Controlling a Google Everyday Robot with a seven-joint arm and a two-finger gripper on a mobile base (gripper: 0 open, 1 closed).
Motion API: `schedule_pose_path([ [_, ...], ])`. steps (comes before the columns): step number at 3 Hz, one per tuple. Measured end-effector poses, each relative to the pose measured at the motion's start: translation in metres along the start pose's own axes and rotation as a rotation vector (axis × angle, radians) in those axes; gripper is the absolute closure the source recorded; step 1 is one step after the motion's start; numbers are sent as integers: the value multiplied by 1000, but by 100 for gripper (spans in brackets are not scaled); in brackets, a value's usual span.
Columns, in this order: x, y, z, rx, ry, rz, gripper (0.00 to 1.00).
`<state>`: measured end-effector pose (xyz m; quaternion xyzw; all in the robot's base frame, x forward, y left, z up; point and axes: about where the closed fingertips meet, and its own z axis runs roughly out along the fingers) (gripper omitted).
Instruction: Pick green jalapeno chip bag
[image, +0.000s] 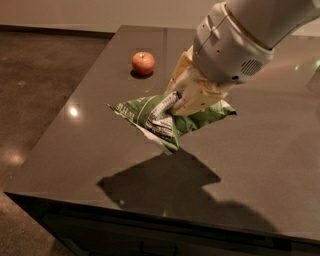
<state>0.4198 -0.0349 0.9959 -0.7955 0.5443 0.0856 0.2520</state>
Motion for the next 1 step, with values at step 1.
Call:
schedule_pose_path([
  [1,0,0,0,0,0,0,100],
])
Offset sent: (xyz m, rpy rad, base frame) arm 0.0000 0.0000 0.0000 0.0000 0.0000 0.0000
